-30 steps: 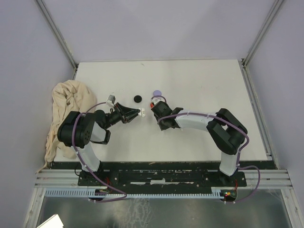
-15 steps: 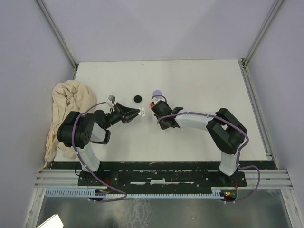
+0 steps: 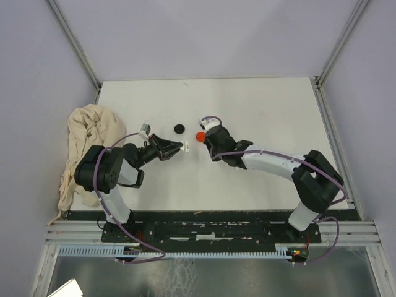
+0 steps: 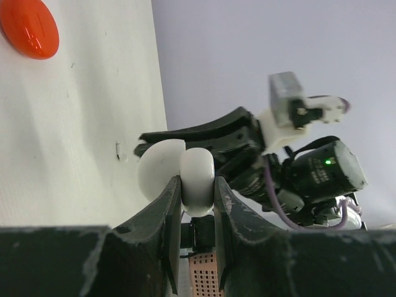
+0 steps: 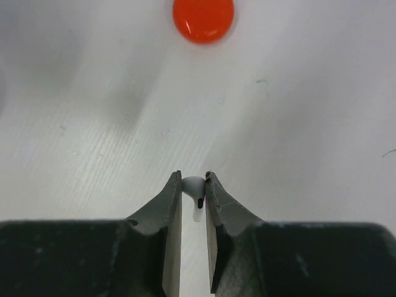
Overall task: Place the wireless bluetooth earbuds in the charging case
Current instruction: Pick up the earbud from the center of the board, then place the earbud in the charging case.
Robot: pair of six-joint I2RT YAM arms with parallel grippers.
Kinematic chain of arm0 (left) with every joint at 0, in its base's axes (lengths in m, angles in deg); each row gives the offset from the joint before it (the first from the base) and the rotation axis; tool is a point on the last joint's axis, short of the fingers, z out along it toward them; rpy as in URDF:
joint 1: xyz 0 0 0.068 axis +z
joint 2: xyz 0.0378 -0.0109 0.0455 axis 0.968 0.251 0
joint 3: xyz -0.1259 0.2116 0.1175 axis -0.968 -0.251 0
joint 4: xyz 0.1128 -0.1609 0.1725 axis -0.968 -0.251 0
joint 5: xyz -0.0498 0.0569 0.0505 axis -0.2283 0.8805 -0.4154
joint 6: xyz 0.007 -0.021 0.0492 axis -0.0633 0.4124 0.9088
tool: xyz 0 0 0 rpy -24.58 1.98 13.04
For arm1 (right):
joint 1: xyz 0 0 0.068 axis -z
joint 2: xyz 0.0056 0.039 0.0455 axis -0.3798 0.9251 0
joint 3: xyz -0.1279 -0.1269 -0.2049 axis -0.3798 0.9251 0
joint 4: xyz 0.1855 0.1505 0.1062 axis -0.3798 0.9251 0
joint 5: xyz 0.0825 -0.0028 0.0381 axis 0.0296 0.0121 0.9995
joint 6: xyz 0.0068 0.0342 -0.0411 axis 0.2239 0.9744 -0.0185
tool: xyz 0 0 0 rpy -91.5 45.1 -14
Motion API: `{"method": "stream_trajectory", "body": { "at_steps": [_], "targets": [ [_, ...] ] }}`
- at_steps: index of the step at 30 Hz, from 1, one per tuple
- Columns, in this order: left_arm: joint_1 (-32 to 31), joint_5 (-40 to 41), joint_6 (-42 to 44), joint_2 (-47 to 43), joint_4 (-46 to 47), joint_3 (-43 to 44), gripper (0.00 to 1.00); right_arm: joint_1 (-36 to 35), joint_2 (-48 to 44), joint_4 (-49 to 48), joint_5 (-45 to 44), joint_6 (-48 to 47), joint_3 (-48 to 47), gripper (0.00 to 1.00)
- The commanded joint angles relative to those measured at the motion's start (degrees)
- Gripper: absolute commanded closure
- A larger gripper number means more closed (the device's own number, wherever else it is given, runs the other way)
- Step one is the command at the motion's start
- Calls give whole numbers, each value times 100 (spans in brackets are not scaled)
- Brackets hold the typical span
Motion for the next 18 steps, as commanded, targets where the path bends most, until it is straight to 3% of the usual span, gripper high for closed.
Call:
{"method": "stream_trajectory", "body": {
  "at_steps": [1, 7, 18],
  "targets": [
    [-150, -117, -324, -114, 554, 106, 97, 59, -1106, -1624, 168, -602, 555, 96],
    [-320, -183, -604, -24, 613, 303, 97, 154, -2054, -3378, 560, -1161, 1503, 95],
    [-778, -380, -1072, 288, 720, 724, 97, 479, -2396, -5372, 2454, -1441, 2317, 99]
  ]
}}
